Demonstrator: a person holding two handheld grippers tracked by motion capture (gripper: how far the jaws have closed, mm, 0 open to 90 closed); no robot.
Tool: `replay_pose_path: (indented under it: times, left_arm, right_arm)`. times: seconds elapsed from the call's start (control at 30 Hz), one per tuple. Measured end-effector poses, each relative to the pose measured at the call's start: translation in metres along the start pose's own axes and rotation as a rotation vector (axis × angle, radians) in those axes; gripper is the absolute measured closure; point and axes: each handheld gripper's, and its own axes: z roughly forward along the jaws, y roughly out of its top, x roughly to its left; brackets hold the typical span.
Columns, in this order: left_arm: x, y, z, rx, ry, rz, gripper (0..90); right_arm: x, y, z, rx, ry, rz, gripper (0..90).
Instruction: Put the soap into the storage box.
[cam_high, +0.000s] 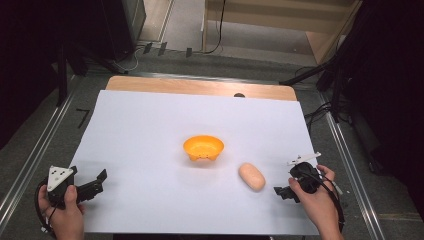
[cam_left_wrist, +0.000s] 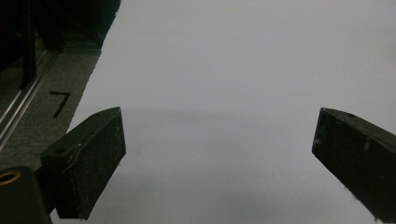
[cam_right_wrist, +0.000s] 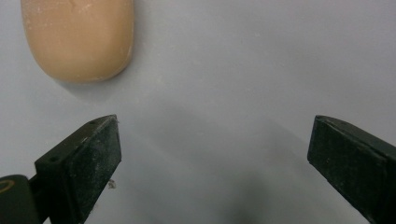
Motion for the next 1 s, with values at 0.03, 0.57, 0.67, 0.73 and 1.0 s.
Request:
replay_pose_path:
  times: [0.03,0.57,0.67,0.73,1.0]
  left_arm:
    - [0.0,0.0,0.0,0.002,-0.001,0.0,3.3]
    - [0.0,0.0,0.001,0.003,-0.005,0.001,3.3]
    - [0.0,0.0,0.0,0.005,-0.005,0.002,3.3]
    - [0.0,0.0,0.0,0.004,-0.007,0.001,3.3]
    - [0.0,0.0,0.001,0.005,-0.008,-0.002,3.3]
  right_arm:
    - [0.001,0.002,0.0,0.01,0.0,-0.003,1.2]
    - [0.025,0.034,0.01,0.047,0.061,-0.018,0.0]
    - [0.031,0.039,0.013,0.049,0.078,-0.028,0.0]
    - [0.035,0.043,0.016,0.058,0.08,-0.037,0.0]
    - [0.048,0.054,0.027,0.082,0.069,-0.061,0.0]
